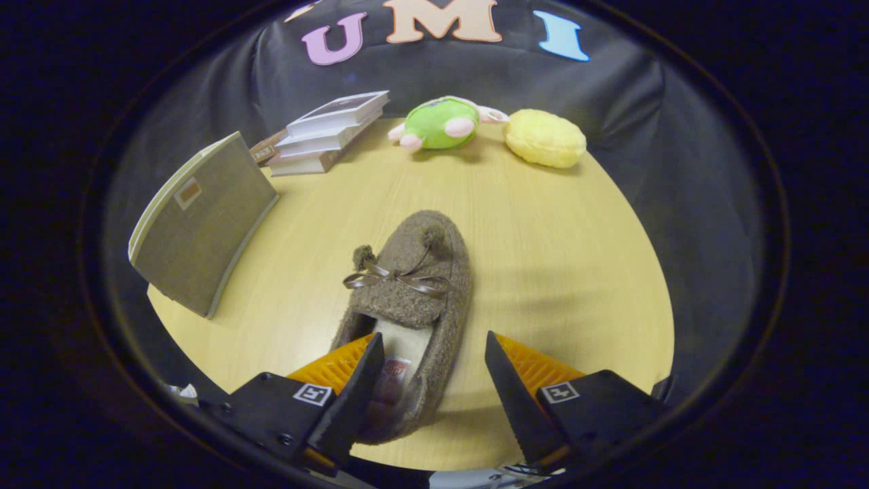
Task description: Open the storage box then place both shoes into the box .Put the left shoe in first, then the right shoe, with the right side of both shoes facing outward in a uniform manner.
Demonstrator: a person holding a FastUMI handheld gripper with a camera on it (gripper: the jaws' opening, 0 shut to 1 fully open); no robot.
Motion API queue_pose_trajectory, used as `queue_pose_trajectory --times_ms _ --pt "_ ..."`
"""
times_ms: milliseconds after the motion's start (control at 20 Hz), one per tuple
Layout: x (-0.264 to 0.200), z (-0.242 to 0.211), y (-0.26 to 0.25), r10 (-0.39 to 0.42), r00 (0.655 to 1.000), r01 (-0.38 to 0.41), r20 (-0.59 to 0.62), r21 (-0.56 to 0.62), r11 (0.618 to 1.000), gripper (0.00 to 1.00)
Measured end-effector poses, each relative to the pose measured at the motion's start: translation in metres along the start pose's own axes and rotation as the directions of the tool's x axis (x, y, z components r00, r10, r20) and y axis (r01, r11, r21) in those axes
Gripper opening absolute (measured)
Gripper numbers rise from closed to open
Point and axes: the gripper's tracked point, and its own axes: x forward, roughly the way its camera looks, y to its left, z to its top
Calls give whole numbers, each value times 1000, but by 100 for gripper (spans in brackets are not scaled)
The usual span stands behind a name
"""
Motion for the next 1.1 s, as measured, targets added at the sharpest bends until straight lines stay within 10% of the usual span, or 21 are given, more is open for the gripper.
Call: queue_pose_trajectory --times_ms 450,1100 --pt "3 -7 -9 -47 992 68 -116 184 981 12" --pt "-50 48 61 40 998 -13 -56 415 910 3"
